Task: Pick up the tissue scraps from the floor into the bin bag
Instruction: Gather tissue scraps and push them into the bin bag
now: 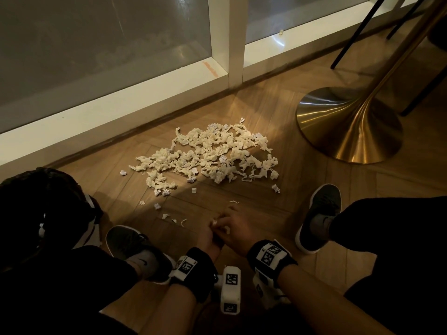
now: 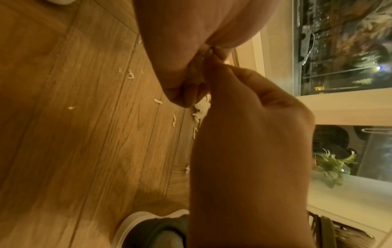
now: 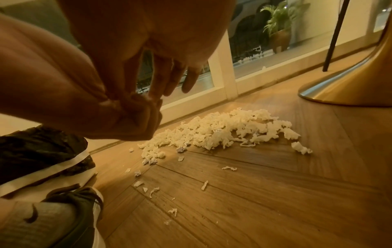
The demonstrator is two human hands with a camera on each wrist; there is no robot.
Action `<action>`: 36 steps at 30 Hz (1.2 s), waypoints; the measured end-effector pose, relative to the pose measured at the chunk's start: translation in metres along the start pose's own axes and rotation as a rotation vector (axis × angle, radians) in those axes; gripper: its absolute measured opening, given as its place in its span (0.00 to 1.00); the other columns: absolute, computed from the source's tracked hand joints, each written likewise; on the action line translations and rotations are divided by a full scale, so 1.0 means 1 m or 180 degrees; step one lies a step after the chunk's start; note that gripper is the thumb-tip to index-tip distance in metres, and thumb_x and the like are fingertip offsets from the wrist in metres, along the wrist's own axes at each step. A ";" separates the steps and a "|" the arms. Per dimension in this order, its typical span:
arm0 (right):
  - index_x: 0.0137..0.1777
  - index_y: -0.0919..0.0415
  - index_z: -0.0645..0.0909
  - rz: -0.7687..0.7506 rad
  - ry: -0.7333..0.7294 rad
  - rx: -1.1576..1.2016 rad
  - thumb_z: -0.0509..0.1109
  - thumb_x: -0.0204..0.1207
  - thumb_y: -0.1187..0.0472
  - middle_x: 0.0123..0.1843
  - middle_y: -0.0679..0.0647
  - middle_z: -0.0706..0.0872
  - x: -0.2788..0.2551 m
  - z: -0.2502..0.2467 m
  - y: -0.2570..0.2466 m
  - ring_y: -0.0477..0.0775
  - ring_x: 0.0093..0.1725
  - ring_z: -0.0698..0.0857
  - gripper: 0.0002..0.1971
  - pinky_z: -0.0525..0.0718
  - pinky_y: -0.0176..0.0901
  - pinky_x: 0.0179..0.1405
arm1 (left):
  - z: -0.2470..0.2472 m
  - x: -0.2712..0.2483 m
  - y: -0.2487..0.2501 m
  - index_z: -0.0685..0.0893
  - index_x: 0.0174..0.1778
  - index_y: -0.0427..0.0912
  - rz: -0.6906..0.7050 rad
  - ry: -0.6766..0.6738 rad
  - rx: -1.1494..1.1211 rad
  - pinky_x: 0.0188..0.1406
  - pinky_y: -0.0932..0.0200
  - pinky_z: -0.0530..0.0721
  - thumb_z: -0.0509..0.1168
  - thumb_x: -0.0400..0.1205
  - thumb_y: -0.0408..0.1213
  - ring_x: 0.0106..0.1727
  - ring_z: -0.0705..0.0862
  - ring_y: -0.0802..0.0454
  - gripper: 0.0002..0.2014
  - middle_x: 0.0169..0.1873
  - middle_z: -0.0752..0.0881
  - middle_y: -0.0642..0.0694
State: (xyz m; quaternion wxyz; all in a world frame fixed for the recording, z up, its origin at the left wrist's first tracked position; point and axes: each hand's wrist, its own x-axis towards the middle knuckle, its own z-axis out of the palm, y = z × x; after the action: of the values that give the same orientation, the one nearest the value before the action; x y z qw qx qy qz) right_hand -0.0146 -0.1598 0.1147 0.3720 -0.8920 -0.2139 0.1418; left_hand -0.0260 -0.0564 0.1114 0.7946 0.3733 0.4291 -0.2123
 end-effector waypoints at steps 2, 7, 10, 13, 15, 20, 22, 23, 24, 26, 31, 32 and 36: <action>0.50 0.56 0.89 -0.0163 -0.0211 0.0057 0.67 0.78 0.58 0.58 0.53 0.82 -0.002 0.000 0.000 0.54 0.63 0.72 0.09 0.64 0.43 0.65 | -0.005 -0.001 0.007 0.80 0.44 0.34 0.0056 0.0032 0.0128 0.35 0.57 0.80 0.50 0.85 0.31 0.38 0.81 0.48 0.14 0.37 0.80 0.38; 0.44 0.61 0.89 -0.0213 -0.0315 -0.0113 0.72 0.73 0.64 0.55 0.56 0.83 0.003 0.000 -0.007 0.55 0.59 0.73 0.05 0.64 0.39 0.55 | -0.004 -0.006 0.011 0.82 0.46 0.37 -0.0099 -0.0100 0.0297 0.34 0.56 0.80 0.51 0.87 0.35 0.40 0.83 0.46 0.15 0.37 0.85 0.38; 0.42 0.65 0.89 0.0055 -0.0180 0.0033 0.74 0.69 0.67 0.49 0.59 0.85 0.002 0.002 -0.006 0.57 0.54 0.74 0.03 0.64 0.35 0.47 | -0.001 -0.009 0.004 0.81 0.45 0.36 -0.0140 -0.0052 0.0271 0.34 0.56 0.80 0.49 0.87 0.34 0.41 0.82 0.46 0.15 0.38 0.83 0.37; 0.39 0.63 0.87 -0.0044 0.0000 0.0102 0.75 0.66 0.68 0.42 0.55 0.85 0.002 0.006 -0.009 0.52 0.48 0.73 0.02 0.65 0.34 0.45 | 0.000 -0.010 0.002 0.78 0.41 0.35 -0.0008 0.0060 0.0186 0.29 0.59 0.80 0.48 0.86 0.32 0.38 0.79 0.47 0.15 0.35 0.79 0.38; 0.39 0.63 0.83 -0.0025 0.0115 0.0130 0.74 0.68 0.67 0.38 0.51 0.81 0.004 0.003 -0.015 0.49 0.48 0.73 0.02 0.65 0.34 0.44 | -0.001 -0.009 0.004 0.76 0.37 0.36 0.0159 0.0150 0.0288 0.34 0.58 0.76 0.49 0.84 0.32 0.37 0.77 0.49 0.14 0.33 0.77 0.40; 0.42 0.63 0.85 -0.0301 -0.0276 0.0098 0.74 0.70 0.63 0.48 0.52 0.85 0.007 -0.012 -0.022 0.48 0.54 0.74 0.04 0.65 0.25 0.52 | -0.003 -0.005 0.016 0.79 0.33 0.36 0.0687 0.0308 0.0925 0.30 0.57 0.69 0.50 0.82 0.28 0.30 0.72 0.50 0.15 0.28 0.74 0.41; 0.42 0.63 0.86 -0.0314 -0.0379 0.0155 0.73 0.72 0.63 0.51 0.53 0.84 0.008 -0.015 -0.024 0.48 0.56 0.74 0.04 0.70 0.35 0.55 | -0.003 -0.004 0.020 0.79 0.30 0.36 0.0760 0.0443 0.1097 0.26 0.58 0.69 0.52 0.80 0.28 0.28 0.72 0.50 0.15 0.25 0.73 0.43; 0.43 0.63 0.86 -0.0285 -0.0385 0.0147 0.73 0.72 0.64 0.53 0.53 0.84 0.008 -0.015 -0.024 0.49 0.57 0.74 0.04 0.71 0.39 0.57 | -0.005 -0.001 0.020 0.79 0.30 0.37 0.0725 0.0474 0.1132 0.26 0.59 0.70 0.52 0.80 0.28 0.28 0.72 0.50 0.15 0.26 0.74 0.43; 0.44 0.63 0.86 -0.0211 -0.0365 0.0120 0.73 0.72 0.64 0.55 0.53 0.83 0.008 -0.016 -0.025 0.49 0.59 0.74 0.04 0.71 0.41 0.59 | -0.005 -0.001 0.021 0.79 0.32 0.37 0.0641 0.0442 0.1103 0.27 0.59 0.71 0.53 0.80 0.30 0.30 0.74 0.49 0.14 0.27 0.74 0.42; 0.44 0.60 0.84 0.0014 -0.0216 0.0191 0.74 0.71 0.65 0.61 0.51 0.81 0.008 -0.017 -0.023 0.49 0.62 0.74 0.03 0.72 0.41 0.63 | -0.006 0.001 0.018 0.81 0.37 0.39 0.0490 0.0334 0.1140 0.30 0.57 0.72 0.53 0.82 0.33 0.34 0.75 0.47 0.13 0.32 0.77 0.41; 0.44 0.54 0.76 0.0730 -0.0117 0.0353 0.78 0.64 0.64 0.57 0.48 0.74 0.014 -0.021 -0.011 0.48 0.56 0.75 0.14 0.78 0.36 0.50 | 0.002 -0.010 0.008 0.82 0.44 0.39 0.0457 -0.0144 0.1528 0.29 0.58 0.79 0.54 0.84 0.35 0.34 0.81 0.48 0.11 0.34 0.83 0.41; 0.47 0.54 0.76 0.0868 -0.0146 0.0404 0.79 0.63 0.64 0.57 0.47 0.74 0.015 -0.024 -0.009 0.47 0.55 0.76 0.16 0.77 0.33 0.46 | 0.004 -0.012 0.007 0.82 0.45 0.38 0.0440 -0.0254 0.1600 0.28 0.58 0.79 0.54 0.83 0.35 0.31 0.81 0.48 0.11 0.33 0.83 0.41; 0.53 0.53 0.79 0.1176 -0.0505 0.0674 0.82 0.60 0.60 0.58 0.47 0.74 0.015 -0.030 0.005 0.48 0.52 0.79 0.22 0.87 0.42 0.42 | 0.001 -0.017 0.000 0.81 0.36 0.37 0.0454 -0.0458 0.2031 0.18 0.66 0.67 0.55 0.84 0.47 0.18 0.73 0.53 0.19 0.23 0.80 0.44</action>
State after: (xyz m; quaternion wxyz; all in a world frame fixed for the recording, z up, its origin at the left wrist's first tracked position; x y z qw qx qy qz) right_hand 0.0124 -0.1736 0.1304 0.4133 -0.8581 -0.0595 0.2989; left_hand -0.0347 -0.0564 0.1262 0.6788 0.6165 0.2566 -0.3056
